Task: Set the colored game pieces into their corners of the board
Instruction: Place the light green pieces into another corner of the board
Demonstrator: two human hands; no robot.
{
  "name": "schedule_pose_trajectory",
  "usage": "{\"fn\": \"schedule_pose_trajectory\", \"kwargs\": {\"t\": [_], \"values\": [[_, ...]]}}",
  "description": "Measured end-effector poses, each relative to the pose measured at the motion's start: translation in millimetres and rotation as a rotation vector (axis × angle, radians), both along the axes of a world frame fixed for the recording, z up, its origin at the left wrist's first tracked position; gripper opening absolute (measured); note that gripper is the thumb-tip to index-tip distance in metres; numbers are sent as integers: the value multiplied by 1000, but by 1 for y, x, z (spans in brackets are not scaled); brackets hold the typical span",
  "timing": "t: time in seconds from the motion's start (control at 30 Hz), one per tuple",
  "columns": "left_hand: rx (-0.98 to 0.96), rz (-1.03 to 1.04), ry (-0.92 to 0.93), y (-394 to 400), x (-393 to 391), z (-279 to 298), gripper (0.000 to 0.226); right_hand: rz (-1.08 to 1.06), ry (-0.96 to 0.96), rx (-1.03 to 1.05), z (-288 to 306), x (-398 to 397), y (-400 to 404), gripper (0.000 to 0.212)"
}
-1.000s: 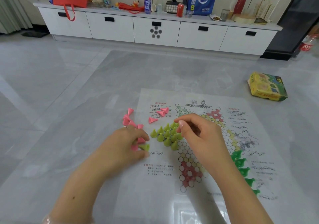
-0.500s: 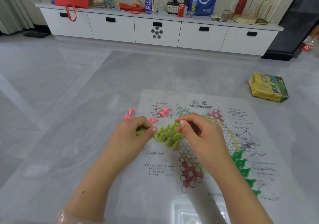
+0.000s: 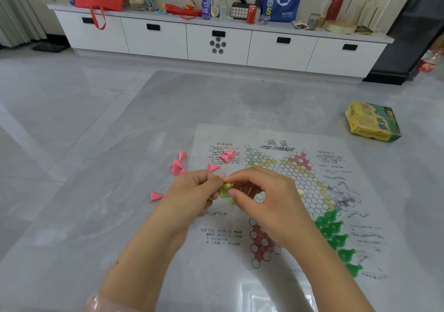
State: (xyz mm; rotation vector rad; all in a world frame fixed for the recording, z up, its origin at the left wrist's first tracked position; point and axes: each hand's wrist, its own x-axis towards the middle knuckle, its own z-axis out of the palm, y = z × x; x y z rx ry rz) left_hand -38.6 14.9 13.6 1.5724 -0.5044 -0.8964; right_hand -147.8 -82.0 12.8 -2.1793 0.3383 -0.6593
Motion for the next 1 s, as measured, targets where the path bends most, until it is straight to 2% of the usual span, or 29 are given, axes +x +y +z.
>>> {"fn": "schedule_pose_trajectory", "kwargs": {"t": [0.2, 0.33, 0.47, 0.7, 0.8, 1.0], "values": [[-51, -40, 14, 0, 0, -3, 31, -59, -13, -3, 0, 0, -1, 11], [-92, 11, 13, 2, 4, -6, 24, -333, 14, 129, 1, -7, -14, 13], [-72, 37, -27, 4, 6, -7, 22, -502, 144, 80, -5, -15, -26, 7], [-106, 117, 1, 2, 4, -4, 15, -462, 395, -87, -17, -14, -25, 3], [-114, 142, 21, 2, 3, 0, 10, -430, 451, -81, -19, -12, -23, 3], [-100, 164, 15, 2, 4, 5, 16, -414, 484, -102, -21, -9, -20, 2]]}}
